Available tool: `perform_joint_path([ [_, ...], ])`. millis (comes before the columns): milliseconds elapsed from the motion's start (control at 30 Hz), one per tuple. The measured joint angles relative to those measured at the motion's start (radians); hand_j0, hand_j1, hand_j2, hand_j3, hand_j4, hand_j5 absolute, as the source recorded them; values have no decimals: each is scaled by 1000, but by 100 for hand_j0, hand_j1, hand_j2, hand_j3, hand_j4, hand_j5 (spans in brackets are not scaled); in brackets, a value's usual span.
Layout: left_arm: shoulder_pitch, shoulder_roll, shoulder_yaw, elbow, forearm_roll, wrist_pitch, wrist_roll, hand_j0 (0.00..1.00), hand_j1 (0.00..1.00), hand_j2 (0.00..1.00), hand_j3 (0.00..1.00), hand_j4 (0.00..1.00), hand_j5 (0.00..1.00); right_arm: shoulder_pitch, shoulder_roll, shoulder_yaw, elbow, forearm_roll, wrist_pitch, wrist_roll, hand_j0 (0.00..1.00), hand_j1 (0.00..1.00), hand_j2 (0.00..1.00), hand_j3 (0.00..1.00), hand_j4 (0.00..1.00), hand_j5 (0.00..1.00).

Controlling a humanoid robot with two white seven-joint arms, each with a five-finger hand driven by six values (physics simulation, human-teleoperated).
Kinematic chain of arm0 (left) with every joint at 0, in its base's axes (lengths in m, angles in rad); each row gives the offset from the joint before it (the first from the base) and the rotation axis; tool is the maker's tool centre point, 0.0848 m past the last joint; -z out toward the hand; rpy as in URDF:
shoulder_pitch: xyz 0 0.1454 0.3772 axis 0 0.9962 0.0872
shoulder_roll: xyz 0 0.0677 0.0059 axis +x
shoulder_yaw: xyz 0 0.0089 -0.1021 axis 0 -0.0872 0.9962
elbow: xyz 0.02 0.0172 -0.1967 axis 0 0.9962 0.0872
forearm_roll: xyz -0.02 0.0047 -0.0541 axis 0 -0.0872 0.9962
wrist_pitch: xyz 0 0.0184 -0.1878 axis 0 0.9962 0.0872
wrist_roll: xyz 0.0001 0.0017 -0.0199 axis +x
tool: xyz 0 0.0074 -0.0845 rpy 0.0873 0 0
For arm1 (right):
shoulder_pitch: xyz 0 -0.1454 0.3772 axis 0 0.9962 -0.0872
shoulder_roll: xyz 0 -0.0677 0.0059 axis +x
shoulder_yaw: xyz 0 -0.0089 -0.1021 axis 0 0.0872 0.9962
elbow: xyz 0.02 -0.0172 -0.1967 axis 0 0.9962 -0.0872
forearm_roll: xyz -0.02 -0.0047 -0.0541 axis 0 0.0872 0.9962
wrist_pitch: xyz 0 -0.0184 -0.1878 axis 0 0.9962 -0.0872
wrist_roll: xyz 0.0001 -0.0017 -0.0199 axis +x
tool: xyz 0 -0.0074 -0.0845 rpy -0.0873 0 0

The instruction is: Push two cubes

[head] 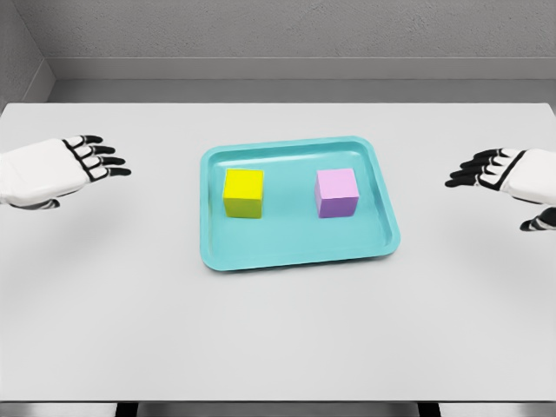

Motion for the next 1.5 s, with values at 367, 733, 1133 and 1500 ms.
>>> perform_joint_path([
  [367, -14, -103, -21, 13, -100, 0, -15, 100, 100, 100, 100, 100, 100, -255, 132, 28, -6, 162, -2, 40, 100, 100, 100, 100, 100, 100],
  [733, -138, -172, -107, 49, -132, 0, -116, 73, 73, 73, 73, 73, 73, -707, 237, 612, 303, 294, 0, 47, 72, 72, 72, 72, 72, 72],
  [1133, -301, -299, -264, 148, -133, 0, -159, 74, 74, 74, 74, 74, 74, -715, 343, 732, 457, 327, 0, 48, 72, 72, 72, 72, 72, 72],
  [1500, -314, -363, -288, 175, -132, -1, -183, 74, 74, 74, 74, 74, 74, -710, 372, 736, 432, 333, 0, 48, 72, 72, 72, 72, 72, 72],
])
